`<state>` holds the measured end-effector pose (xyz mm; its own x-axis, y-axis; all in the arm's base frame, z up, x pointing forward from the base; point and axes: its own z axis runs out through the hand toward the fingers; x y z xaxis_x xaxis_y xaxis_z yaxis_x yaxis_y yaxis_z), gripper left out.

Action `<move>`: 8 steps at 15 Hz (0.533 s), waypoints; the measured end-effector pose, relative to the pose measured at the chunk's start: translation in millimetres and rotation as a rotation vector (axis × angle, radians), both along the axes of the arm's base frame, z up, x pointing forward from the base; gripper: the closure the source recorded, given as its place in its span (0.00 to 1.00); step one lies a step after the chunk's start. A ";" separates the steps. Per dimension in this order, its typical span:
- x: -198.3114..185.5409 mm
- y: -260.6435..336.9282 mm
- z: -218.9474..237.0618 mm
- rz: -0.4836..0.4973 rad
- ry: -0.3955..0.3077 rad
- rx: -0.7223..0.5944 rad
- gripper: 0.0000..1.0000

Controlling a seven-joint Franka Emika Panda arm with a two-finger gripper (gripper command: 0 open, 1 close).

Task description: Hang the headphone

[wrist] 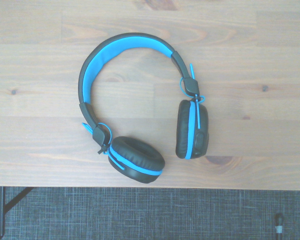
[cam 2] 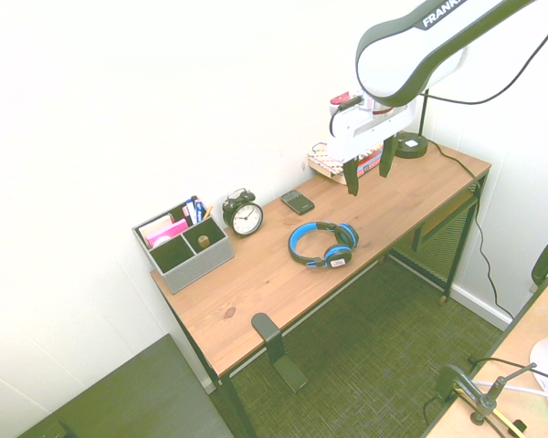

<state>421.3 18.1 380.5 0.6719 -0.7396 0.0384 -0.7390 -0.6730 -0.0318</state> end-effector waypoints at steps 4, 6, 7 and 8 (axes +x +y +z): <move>5.5 3.5 -10.3 -0.072 0.014 0.001 0.00; 30.5 16.4 -17.6 -0.204 -0.026 0.006 0.00; 46.3 25.5 -26.9 -0.272 -0.046 0.011 0.00; 59.5 32.9 -40.1 -0.335 -0.061 0.016 0.00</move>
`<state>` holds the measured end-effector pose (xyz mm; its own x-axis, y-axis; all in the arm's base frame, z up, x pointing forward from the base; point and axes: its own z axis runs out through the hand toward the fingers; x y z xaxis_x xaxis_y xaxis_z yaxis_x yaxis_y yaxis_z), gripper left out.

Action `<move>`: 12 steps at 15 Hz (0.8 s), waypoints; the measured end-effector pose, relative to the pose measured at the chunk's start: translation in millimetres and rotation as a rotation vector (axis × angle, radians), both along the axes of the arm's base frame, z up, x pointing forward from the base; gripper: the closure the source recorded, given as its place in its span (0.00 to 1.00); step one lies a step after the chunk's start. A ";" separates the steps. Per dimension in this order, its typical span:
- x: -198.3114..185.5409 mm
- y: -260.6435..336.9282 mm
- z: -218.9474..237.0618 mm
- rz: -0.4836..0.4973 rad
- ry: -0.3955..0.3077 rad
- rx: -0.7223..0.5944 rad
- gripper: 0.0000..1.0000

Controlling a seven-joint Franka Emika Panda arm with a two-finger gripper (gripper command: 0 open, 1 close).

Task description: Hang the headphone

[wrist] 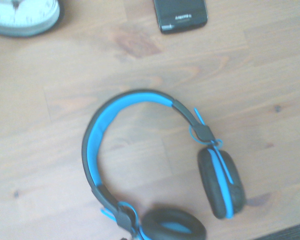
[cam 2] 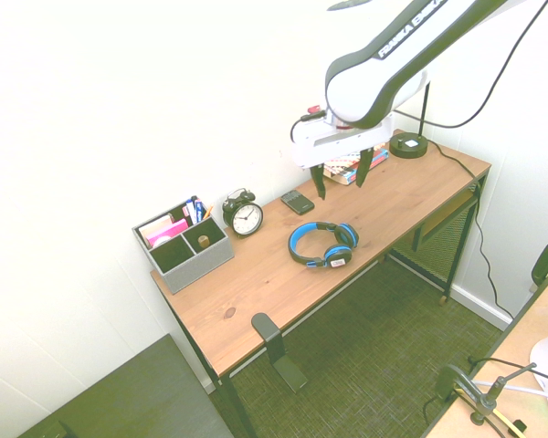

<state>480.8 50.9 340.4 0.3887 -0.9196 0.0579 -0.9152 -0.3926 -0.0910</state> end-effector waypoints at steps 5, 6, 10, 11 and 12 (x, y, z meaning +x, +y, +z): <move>51.4 23.8 -68.4 -0.254 -0.032 0.017 0.00; 57.6 32.1 -78.8 -0.258 -0.033 0.020 0.00; 70.4 44.7 -122.1 -0.262 -0.006 0.020 1.00; 73.0 47.6 -129.2 -0.258 -0.005 0.019 1.00; 75.5 51.2 -135.9 -0.254 -0.007 0.019 1.00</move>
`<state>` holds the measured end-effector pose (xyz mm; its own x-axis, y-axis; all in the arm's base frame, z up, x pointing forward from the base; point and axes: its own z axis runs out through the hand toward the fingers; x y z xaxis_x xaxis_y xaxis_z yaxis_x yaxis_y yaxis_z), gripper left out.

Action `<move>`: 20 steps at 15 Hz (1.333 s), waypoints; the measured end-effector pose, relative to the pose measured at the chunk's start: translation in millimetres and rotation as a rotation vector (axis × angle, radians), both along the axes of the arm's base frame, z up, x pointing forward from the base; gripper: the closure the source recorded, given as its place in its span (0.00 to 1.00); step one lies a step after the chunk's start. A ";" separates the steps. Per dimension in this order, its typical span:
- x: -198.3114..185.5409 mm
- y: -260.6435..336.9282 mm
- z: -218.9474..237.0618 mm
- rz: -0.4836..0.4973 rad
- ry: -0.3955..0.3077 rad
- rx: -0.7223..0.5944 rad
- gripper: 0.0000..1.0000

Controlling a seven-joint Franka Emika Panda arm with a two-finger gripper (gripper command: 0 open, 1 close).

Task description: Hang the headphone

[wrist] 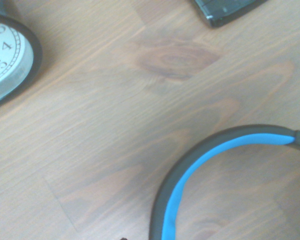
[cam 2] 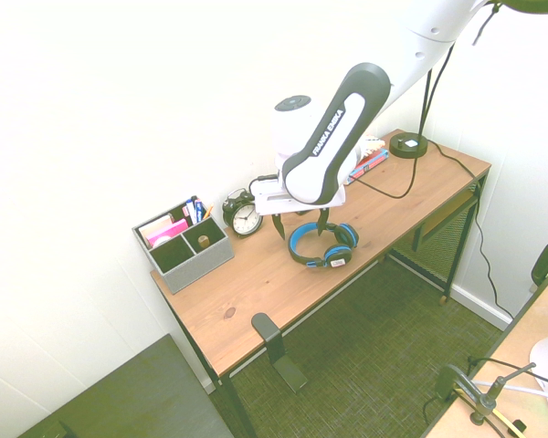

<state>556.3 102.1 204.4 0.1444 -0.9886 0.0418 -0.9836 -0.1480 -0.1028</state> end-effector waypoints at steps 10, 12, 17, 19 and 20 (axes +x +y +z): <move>18.6 5.4 -31.7 -0.013 0.009 0.017 1.00; 19.9 6.3 -35.0 -0.009 0.012 0.017 1.00; 18.1 7.9 -43.3 0.000 0.020 0.017 1.00; 18.5 6.6 -43.5 -0.001 0.019 0.018 1.00; 18.9 6.6 -43.2 -0.002 0.018 0.020 1.00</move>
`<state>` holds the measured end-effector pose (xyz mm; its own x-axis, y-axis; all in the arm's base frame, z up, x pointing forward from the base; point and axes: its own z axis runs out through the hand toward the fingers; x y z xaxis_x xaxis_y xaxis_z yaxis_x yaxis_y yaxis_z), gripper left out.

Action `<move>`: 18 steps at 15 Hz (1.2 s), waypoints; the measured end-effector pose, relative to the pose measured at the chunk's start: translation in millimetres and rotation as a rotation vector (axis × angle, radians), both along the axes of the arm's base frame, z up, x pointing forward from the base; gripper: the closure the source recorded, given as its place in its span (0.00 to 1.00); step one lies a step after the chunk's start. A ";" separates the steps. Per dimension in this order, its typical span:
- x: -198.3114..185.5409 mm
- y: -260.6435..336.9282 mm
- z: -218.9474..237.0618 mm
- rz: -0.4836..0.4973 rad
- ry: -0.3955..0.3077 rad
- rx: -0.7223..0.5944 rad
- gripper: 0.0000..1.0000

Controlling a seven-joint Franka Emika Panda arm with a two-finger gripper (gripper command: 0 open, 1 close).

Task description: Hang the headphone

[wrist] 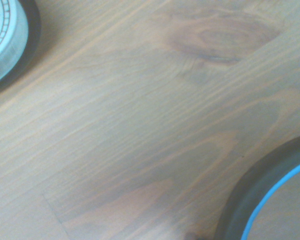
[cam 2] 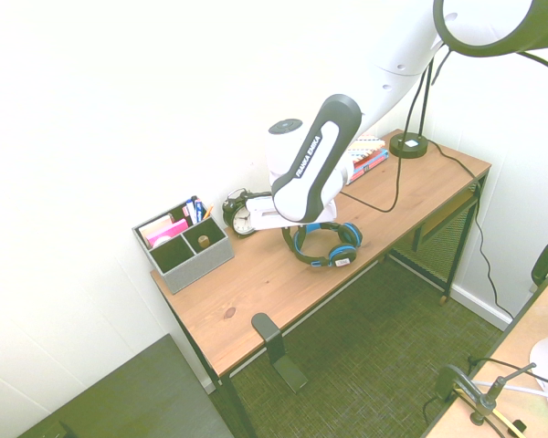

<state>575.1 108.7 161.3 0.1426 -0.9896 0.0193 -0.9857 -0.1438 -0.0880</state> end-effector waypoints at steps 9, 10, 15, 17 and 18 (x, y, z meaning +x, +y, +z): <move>-40.0 47.0 125.7 0.200 0.030 -0.008 1.00; -56.9 59.0 145.6 0.261 0.046 -0.016 1.00; -143.5 143.4 153.3 0.554 0.128 -0.052 1.00; -177.1 175.1 109.7 0.632 0.159 -0.044 1.00; -191.4 189.0 87.0 0.658 0.167 -0.034 1.00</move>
<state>383.7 297.7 248.3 0.7188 -0.6947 -0.0256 -0.6918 -0.7184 0.0728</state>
